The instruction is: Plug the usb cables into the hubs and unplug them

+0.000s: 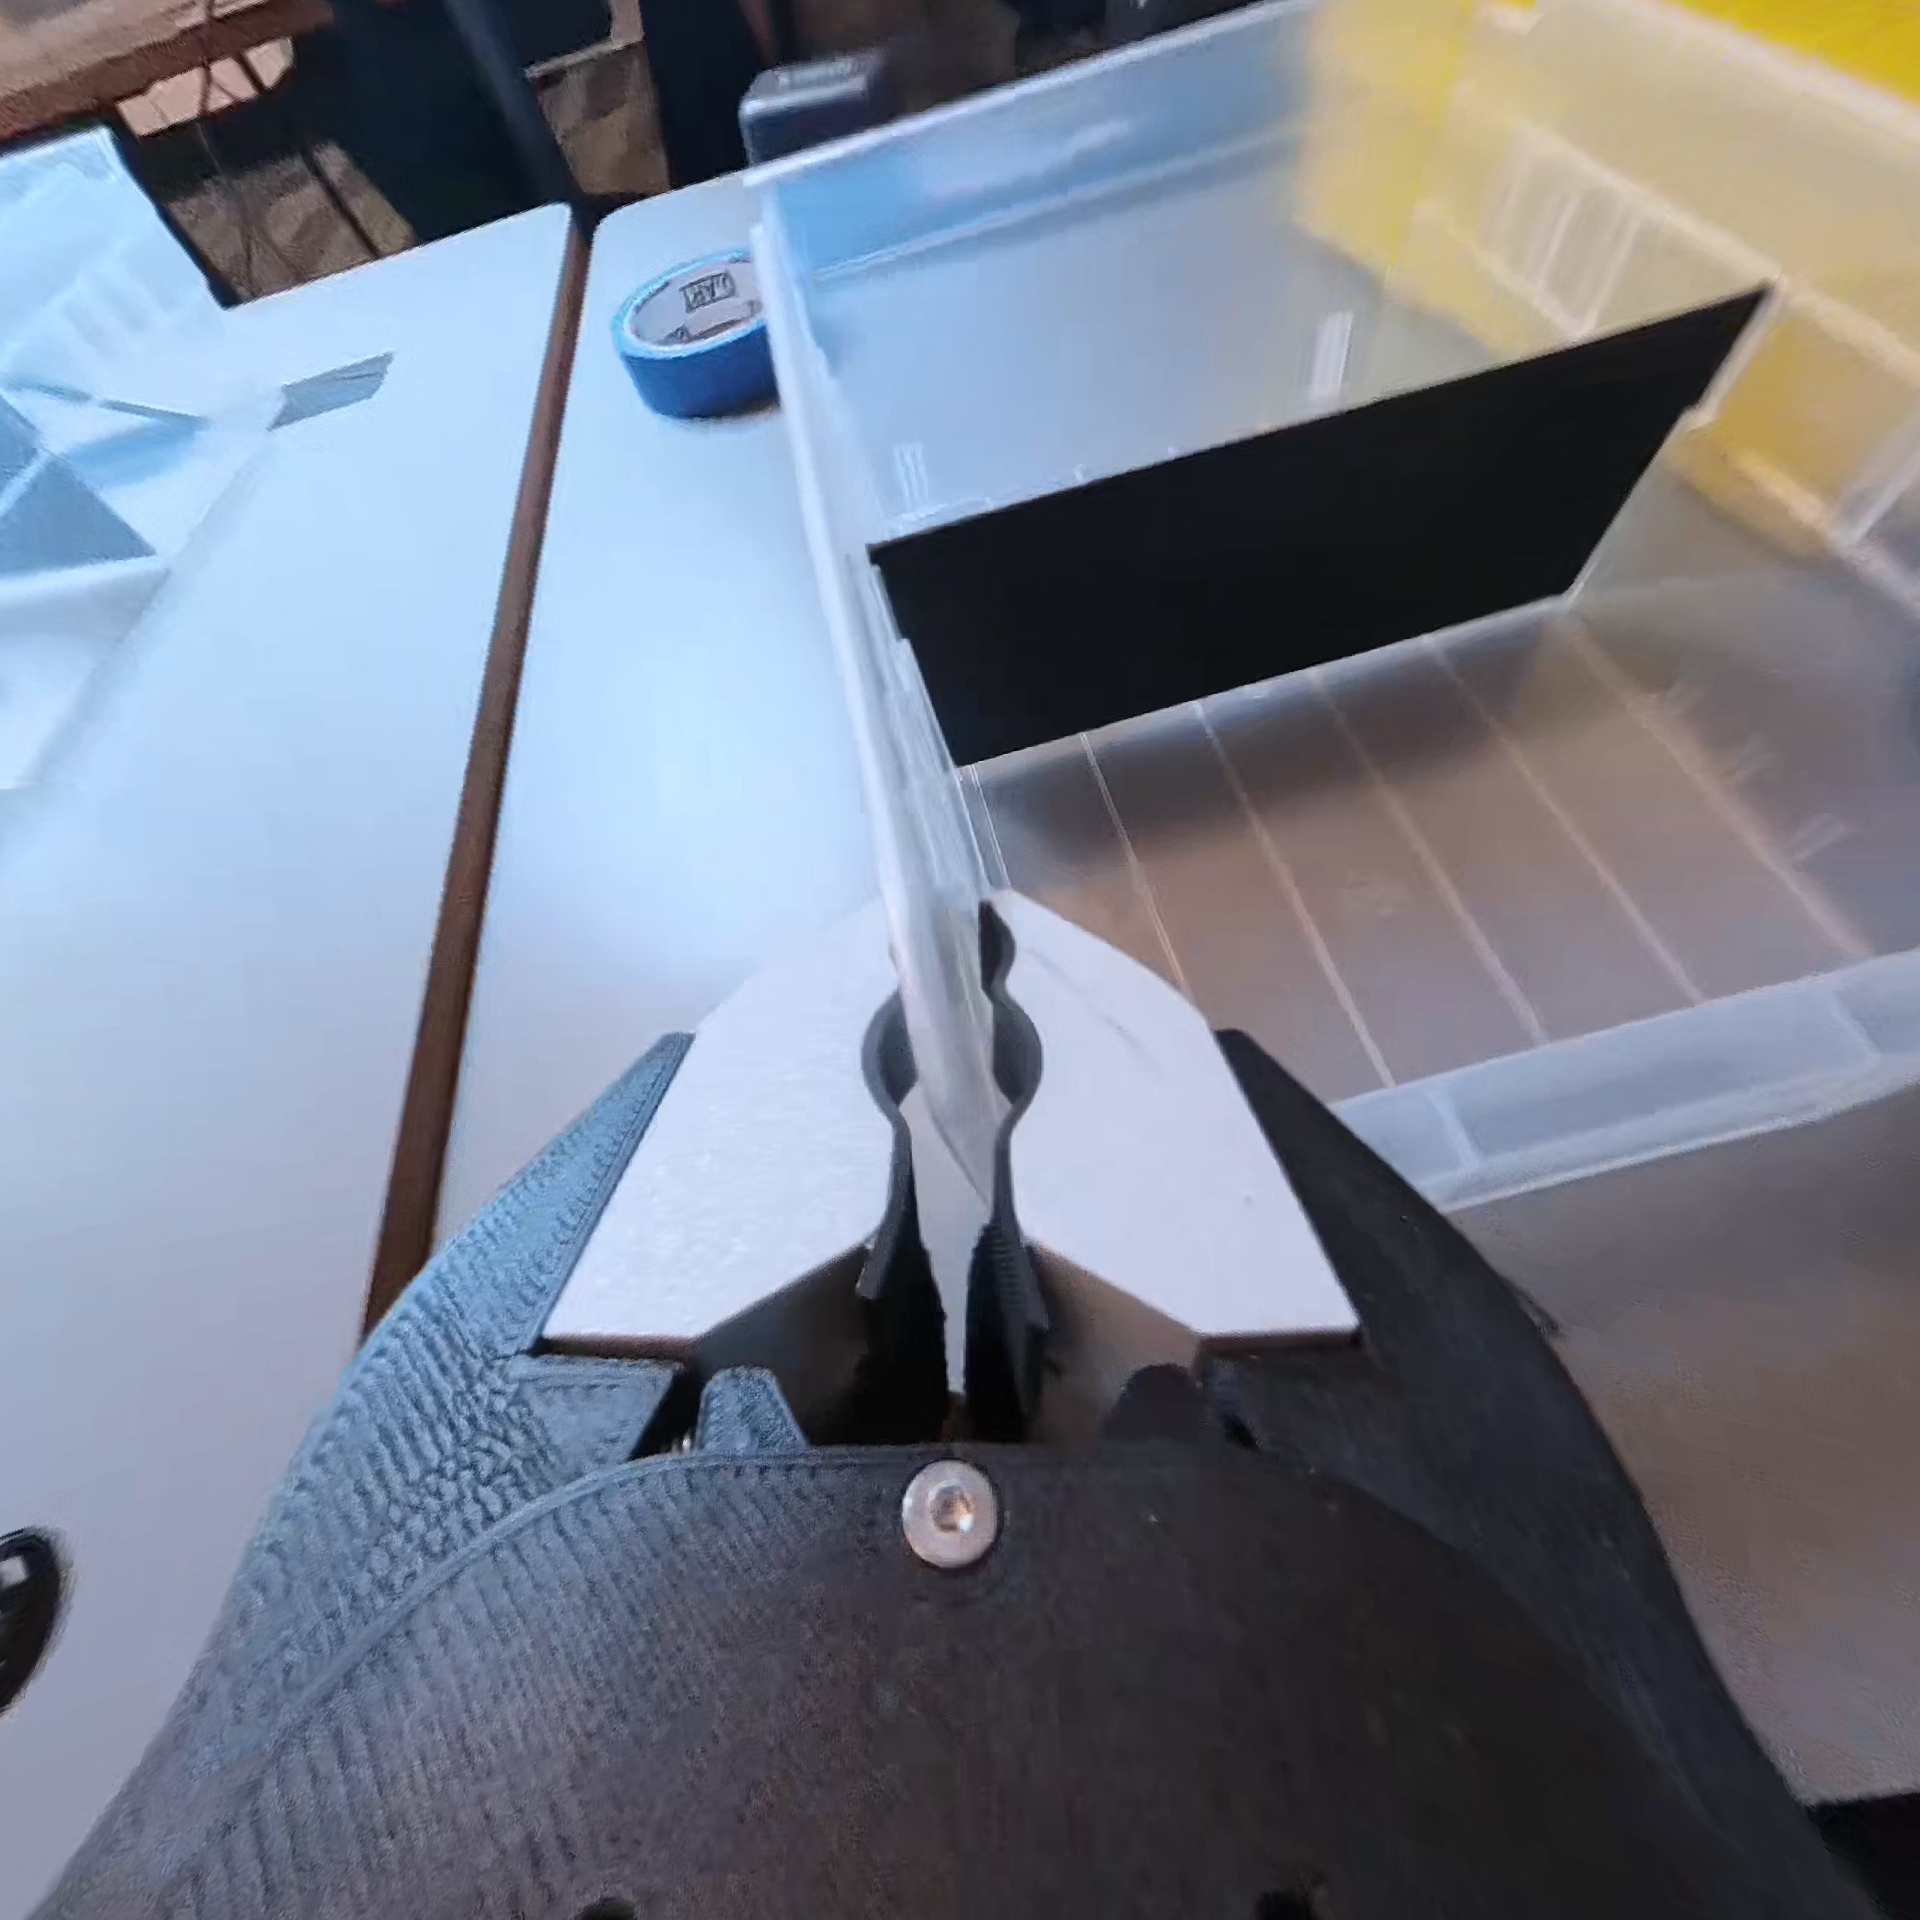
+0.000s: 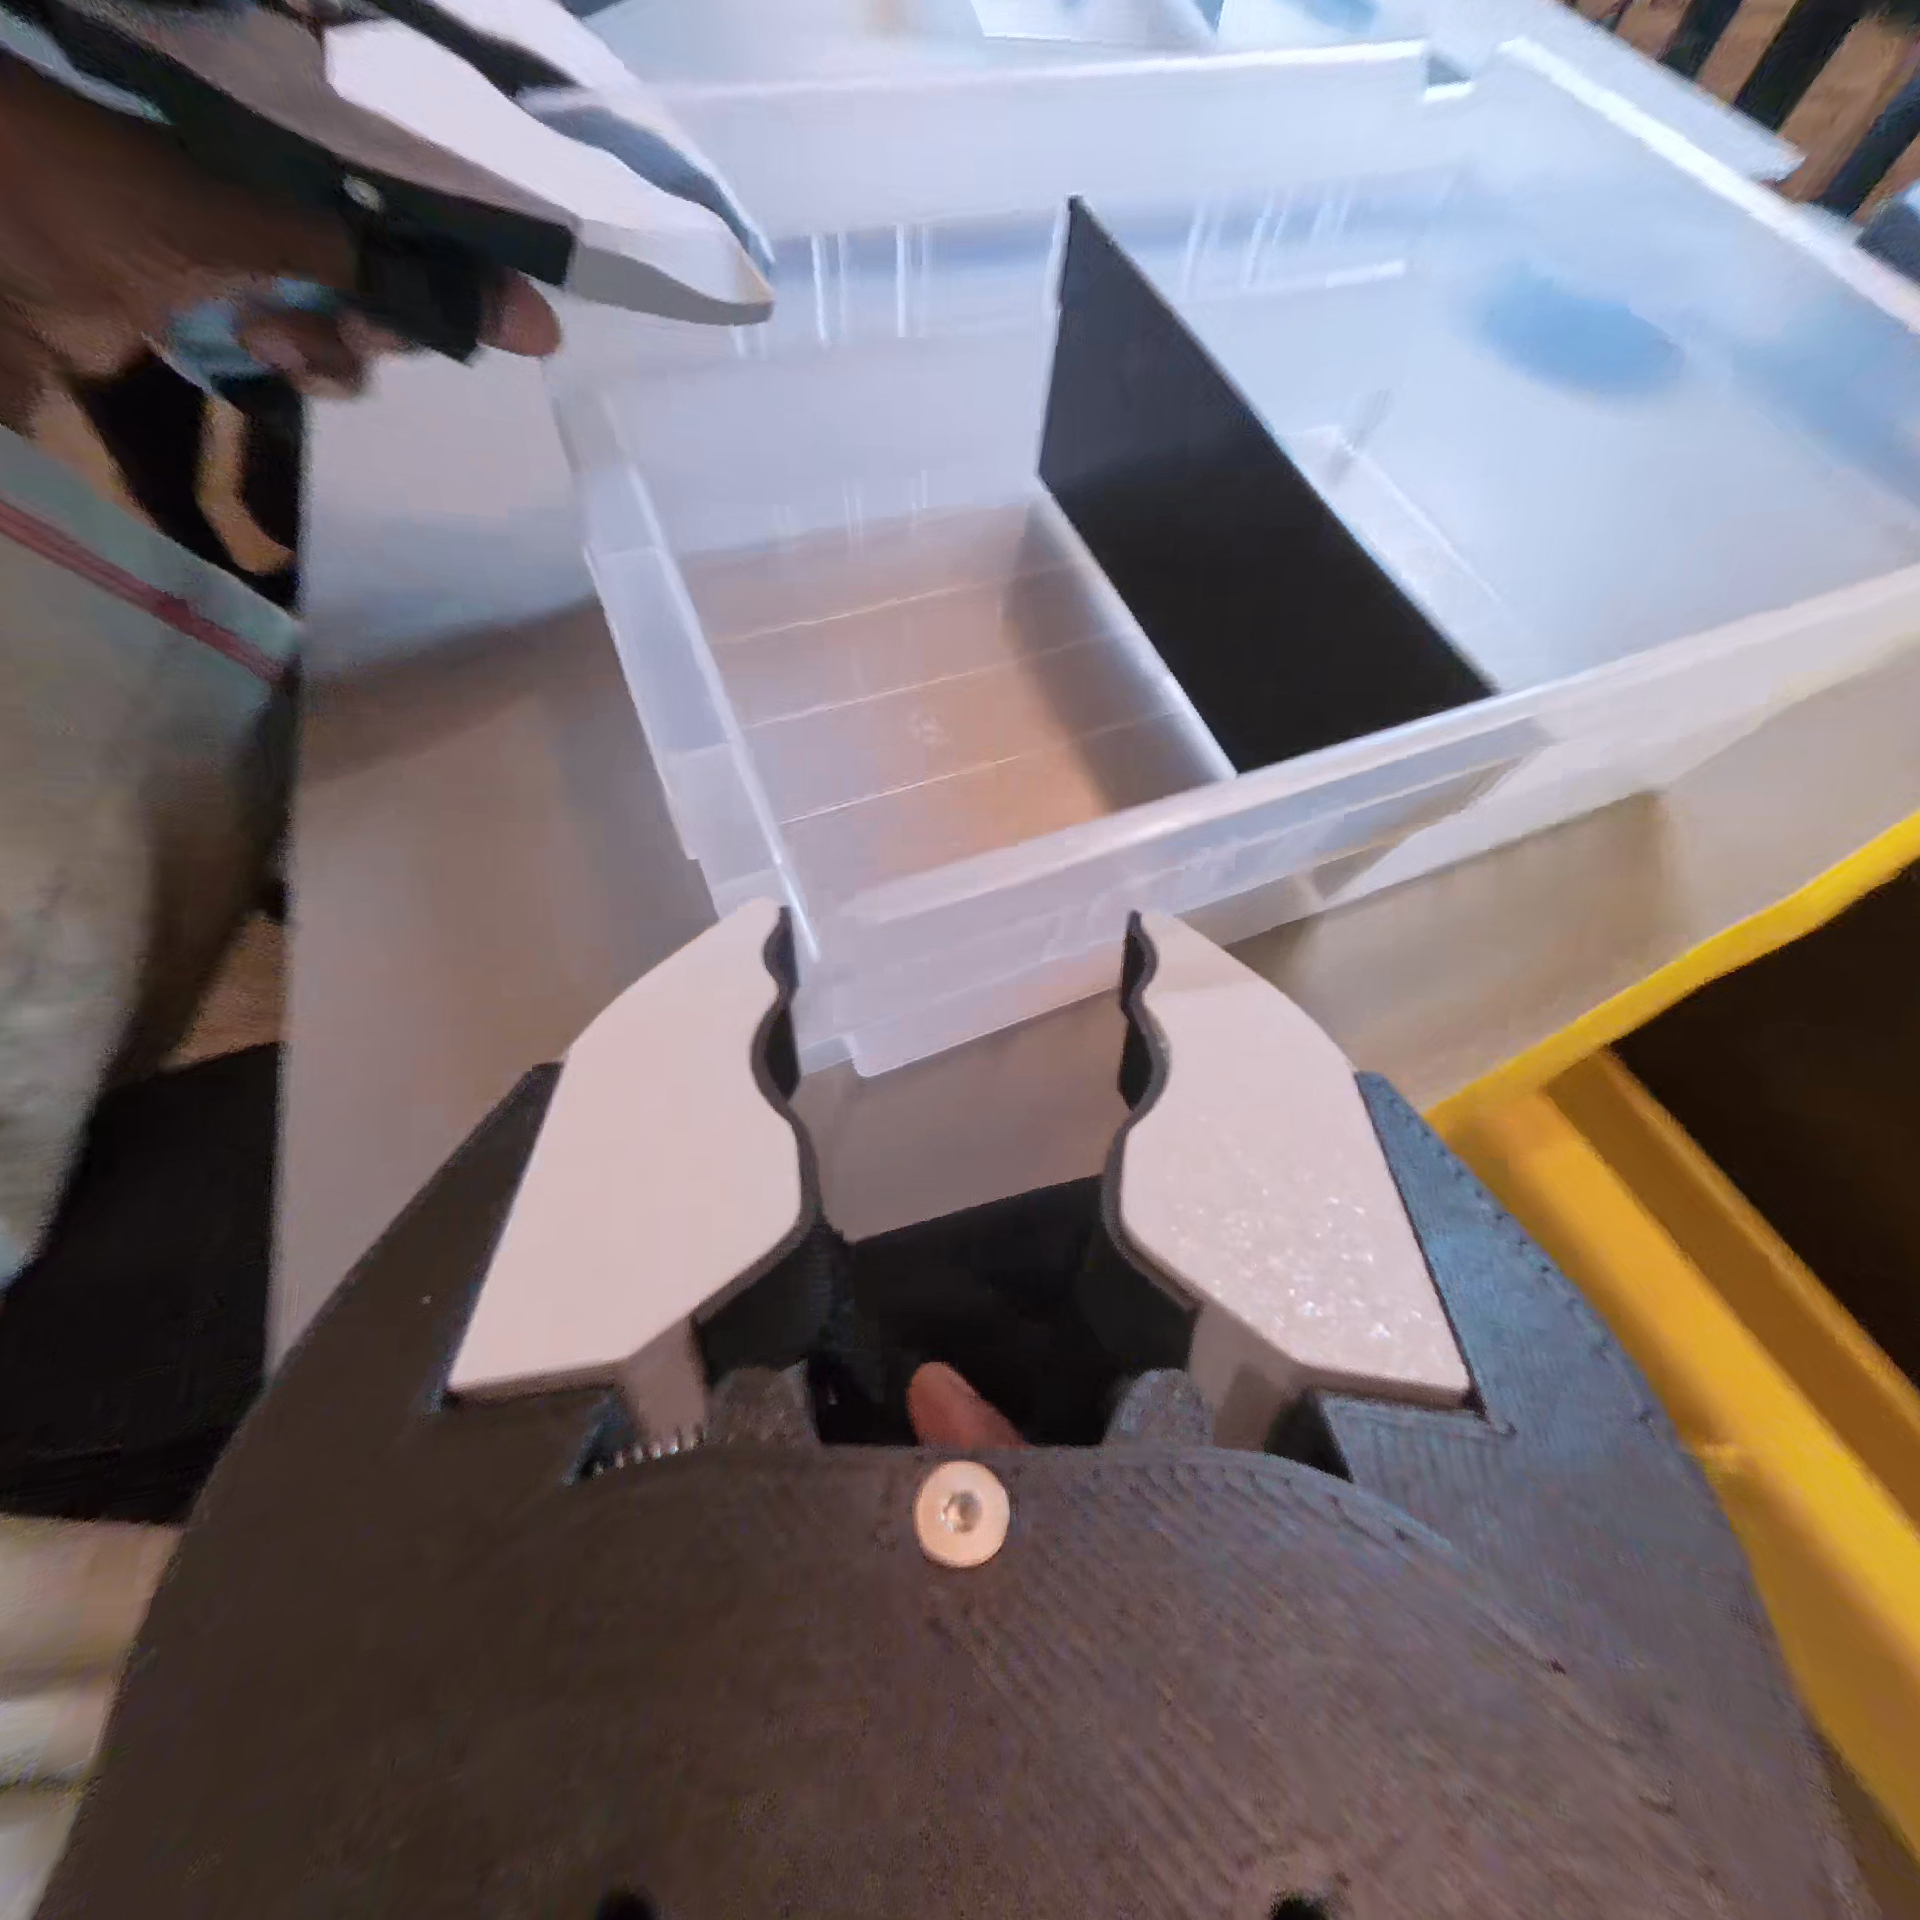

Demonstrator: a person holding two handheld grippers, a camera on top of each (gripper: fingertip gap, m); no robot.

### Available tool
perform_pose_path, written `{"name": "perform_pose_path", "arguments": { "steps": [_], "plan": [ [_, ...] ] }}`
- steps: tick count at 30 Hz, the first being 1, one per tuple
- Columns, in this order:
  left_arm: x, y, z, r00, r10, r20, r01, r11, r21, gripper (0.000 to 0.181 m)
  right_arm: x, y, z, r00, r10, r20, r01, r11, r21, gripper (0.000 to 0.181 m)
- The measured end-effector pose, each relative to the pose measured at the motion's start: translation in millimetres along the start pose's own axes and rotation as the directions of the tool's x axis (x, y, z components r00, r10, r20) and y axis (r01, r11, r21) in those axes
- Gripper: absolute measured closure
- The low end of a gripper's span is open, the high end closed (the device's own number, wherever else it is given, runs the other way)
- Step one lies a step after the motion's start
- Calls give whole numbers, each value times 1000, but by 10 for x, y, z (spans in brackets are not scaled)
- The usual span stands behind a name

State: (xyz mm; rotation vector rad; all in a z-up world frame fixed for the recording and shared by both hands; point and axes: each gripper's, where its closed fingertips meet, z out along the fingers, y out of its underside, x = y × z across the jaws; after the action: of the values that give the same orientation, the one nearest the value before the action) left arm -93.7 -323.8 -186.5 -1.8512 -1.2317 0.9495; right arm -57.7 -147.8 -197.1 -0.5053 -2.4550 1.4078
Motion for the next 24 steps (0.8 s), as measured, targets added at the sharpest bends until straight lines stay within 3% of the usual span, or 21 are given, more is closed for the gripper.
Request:
{"name": "perform_pose_path", "arguments": {
  "steps": [3,6,10,14,17,20,24],
  "plan": [
    [44,-112,-117,994,106,24,-106,994,-11,171,205,-95,-69,967,-184,-177,190,982,14,147],
    [46,-306,-296,978,176,109,-174,984,-30,169,279,-250,-181,940,-230,-254,254,965,67,153],
    [161,-719,-571,945,250,209,-267,962,57,167,428,-567,-554,868,-286,-407,378,911,165,158],
    [414,-1234,-775,920,249,302,-322,920,222,167,588,-858,-1155,741,-310,-595,517,829,213,161],
    [766,-1651,-856,915,231,332,-355,851,388,167,751,-906,-1695,620,-297,-726,595,781,189,162],
    [1273,-1995,-812,934,220,281,-343,773,534,167,926,-796,-2290,508,-277,-816,637,758,139,162],
    [2070,-2347,-554,950,281,137,-304,733,609,166,1183,-407,-3016,398,-273,-876,601,799,25,163]
  ]
}}
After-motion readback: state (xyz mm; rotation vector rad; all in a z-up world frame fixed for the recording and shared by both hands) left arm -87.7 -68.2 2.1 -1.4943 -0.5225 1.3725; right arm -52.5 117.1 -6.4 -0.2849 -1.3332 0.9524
